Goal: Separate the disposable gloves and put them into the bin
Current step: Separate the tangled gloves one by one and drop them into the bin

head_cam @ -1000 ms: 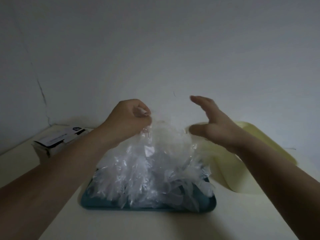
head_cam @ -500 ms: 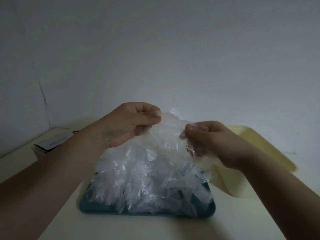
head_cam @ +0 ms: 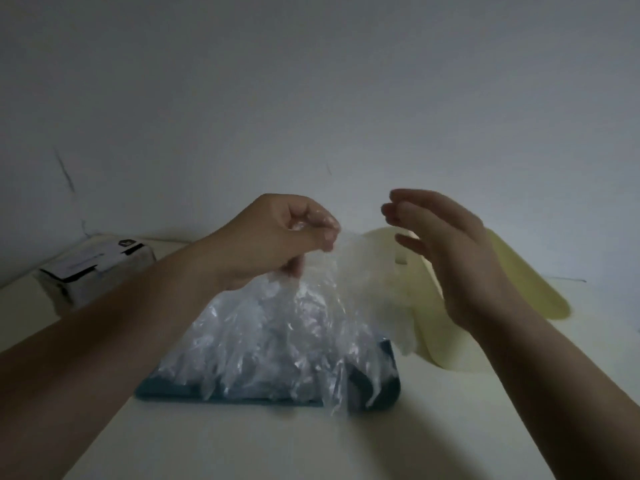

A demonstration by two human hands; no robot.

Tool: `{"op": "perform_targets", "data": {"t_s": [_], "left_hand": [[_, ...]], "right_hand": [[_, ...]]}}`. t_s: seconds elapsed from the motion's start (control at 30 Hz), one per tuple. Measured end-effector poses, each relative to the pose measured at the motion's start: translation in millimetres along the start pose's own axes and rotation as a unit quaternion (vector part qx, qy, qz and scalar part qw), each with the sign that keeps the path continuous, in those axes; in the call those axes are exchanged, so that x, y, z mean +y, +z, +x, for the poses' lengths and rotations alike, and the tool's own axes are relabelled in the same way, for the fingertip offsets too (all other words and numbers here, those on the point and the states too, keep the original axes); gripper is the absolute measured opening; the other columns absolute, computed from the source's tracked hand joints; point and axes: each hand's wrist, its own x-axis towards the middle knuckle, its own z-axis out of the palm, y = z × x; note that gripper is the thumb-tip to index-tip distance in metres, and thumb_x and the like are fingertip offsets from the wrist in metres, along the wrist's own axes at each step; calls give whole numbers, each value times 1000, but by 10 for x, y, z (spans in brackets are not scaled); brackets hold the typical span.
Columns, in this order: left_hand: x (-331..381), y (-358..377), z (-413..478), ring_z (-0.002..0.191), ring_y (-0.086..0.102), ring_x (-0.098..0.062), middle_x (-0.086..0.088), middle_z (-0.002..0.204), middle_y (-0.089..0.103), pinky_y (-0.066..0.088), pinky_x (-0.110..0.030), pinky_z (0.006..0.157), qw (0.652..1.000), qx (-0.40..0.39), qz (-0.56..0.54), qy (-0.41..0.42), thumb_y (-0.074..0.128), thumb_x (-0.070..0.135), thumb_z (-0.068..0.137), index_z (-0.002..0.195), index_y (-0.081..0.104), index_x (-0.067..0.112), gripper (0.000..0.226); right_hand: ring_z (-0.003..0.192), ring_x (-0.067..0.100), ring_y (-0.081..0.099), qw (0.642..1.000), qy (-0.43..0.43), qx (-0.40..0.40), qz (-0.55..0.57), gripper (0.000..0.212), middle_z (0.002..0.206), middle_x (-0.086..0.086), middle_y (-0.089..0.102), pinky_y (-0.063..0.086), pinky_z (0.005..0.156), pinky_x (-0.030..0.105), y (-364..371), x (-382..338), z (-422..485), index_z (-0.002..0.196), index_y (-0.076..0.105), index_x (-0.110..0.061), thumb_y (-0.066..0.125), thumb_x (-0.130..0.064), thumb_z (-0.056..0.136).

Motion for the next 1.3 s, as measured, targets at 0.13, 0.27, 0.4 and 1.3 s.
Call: {"op": "perform_targets", "data": {"t_s": [0.13,0.27,0.4,1.3], "left_hand": [[89,209,-39,44,51,-11,5,94,80,47,-24,44,999,-27,34,18,76,15,95,99,81,19,8],[81,293,-103,52,60,-13,4,98,79,52,-27,48,998,10,54,32,80,25,93,99,80,24,6],[3,219,-222,53,64,-15,-4,85,76,51,-25,48,995,74,59,28,87,25,85,98,78,23,16],[-441,220,-293,77,76,-5,9,88,80,55,-22,63,995,42,81,-48,69,30,100,98,80,23,14]], "right_hand": [[99,9,75,962,77,-244,-95,67,108,-4,78,57,92,35,40,-75,217,134,65,-20,89,-44,76],[67,20,63,956,87,-272,-74,17,76,13,70,52,63,32,69,39,200,100,76,-6,82,-17,88],[50,6,53,961,89,-244,-93,31,56,-8,60,43,51,18,19,45,70,65,71,-20,75,-25,96],[47,-1,55,972,8,-57,-228,23,68,2,74,40,49,9,-189,54,-107,84,73,-17,63,-26,102]]}}
